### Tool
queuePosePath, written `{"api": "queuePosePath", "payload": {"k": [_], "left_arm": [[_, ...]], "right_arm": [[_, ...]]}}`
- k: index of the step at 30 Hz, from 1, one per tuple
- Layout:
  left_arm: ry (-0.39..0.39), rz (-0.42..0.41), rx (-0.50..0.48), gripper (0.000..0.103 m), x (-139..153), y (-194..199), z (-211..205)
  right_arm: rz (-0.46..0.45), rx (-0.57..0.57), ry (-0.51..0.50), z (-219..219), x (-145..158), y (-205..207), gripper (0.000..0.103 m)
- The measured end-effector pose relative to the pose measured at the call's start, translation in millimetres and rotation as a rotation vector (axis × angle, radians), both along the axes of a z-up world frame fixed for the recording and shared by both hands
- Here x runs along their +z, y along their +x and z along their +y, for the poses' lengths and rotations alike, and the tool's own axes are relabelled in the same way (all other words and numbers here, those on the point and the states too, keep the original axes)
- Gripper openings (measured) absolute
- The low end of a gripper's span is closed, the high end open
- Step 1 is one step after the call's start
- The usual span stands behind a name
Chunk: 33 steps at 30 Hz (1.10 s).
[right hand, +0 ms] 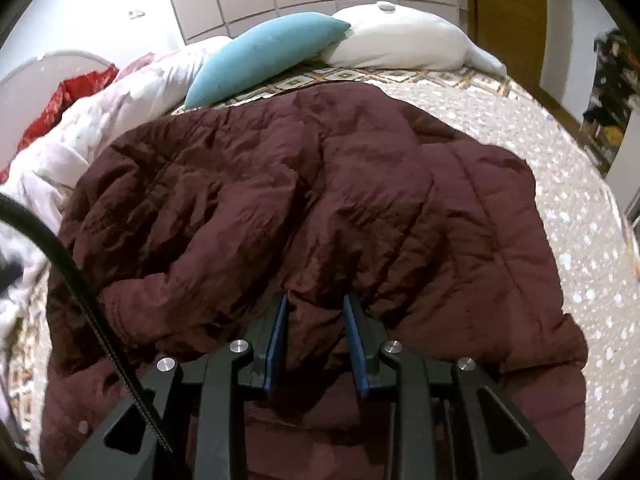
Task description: Fold large clothes
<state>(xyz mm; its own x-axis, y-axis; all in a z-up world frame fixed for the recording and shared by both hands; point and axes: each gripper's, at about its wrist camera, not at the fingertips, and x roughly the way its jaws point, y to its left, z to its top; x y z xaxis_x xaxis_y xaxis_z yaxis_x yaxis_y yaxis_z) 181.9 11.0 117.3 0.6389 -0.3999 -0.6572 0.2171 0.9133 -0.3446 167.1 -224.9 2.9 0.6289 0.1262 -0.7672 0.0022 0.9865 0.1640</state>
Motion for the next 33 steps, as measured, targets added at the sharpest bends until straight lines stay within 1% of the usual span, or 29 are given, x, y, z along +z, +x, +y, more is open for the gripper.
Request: {"api": "queuePosePath", "payload": {"k": [1,3,4,5,6,8,9,10,12,16,18,20,21,27,30,33], "left_arm": [[0.022,0.015,-0.001,0.058,-5.7,11.1,-5.2],[0.142,0.040,0.028,0.058,-25.7,36.8,-16.6],[0.188,0.054,0.044,0.058,-34.2,45.1,-19.9],[0.252,0.087,0.062,0.058,-49.0,55.5,-21.8],[0.287,0.129,0.076,0.057,-64.7,64.3,-20.7],[0.283,0.167,0.085,0.057,-85.1,71.0,-14.0],[0.285,0.154,0.083,0.057,-88.9,70.1,-12.7],[0.297,0.138,0.083,0.057,-88.9,68.3,-13.4],[0.310,0.131,0.090,0.057,-88.8,66.8,-16.9],[0.278,0.135,0.103,0.057,-84.5,63.3,-12.4],[0.261,0.126,0.115,0.057,-78.9,49.3,-8.5],[0.241,0.105,0.127,0.057,-66.9,32.2,-2.6],[0.245,0.096,0.133,0.057,-63.1,28.6,-0.6],[0.374,0.003,0.149,0.058,-38.6,-21.2,-6.0],[0.413,-0.030,0.169,0.058,-28.2,-44.7,-6.0],[0.443,-0.066,0.192,0.059,-19.2,-69.8,-3.1]], "right_arm": [[-0.002,0.000,-0.018,2.8,0.1,-0.2,0.028],[-0.004,-0.004,-0.040,7.4,-1.6,-0.2,0.028],[-0.005,-0.005,-0.045,6.8,-3.6,0.3,0.029],[-0.006,-0.007,-0.049,7.0,-4.9,1.6,0.029],[-0.009,-0.007,-0.055,7.8,-6.2,1.7,0.029],[-0.015,-0.003,-0.072,9.6,-7.6,1.7,0.029],[-0.017,-0.001,-0.083,11.0,-8.1,1.9,0.029],[-0.020,0.000,-0.091,12.4,-8.1,1.9,0.029],[-0.029,0.002,-0.121,16.0,-9.2,0.6,0.030],[-0.048,-0.007,-0.169,22.5,-10.2,-1.0,0.030],[-0.052,-0.011,-0.183,24.6,-8.3,-2.0,0.030],[-0.060,-0.015,-0.175,23.5,-1.5,-6.5,0.030],[-0.067,-0.016,-0.172,22.8,3.6,-10.5,0.030],[-0.197,-0.050,-0.223,23.2,49.5,-49.5,0.035],[-0.230,-0.070,-0.203,23.7,63.0,-58.2,0.037],[-0.238,-0.068,-0.205,31.5,65.6,-57.5,0.037]]}}
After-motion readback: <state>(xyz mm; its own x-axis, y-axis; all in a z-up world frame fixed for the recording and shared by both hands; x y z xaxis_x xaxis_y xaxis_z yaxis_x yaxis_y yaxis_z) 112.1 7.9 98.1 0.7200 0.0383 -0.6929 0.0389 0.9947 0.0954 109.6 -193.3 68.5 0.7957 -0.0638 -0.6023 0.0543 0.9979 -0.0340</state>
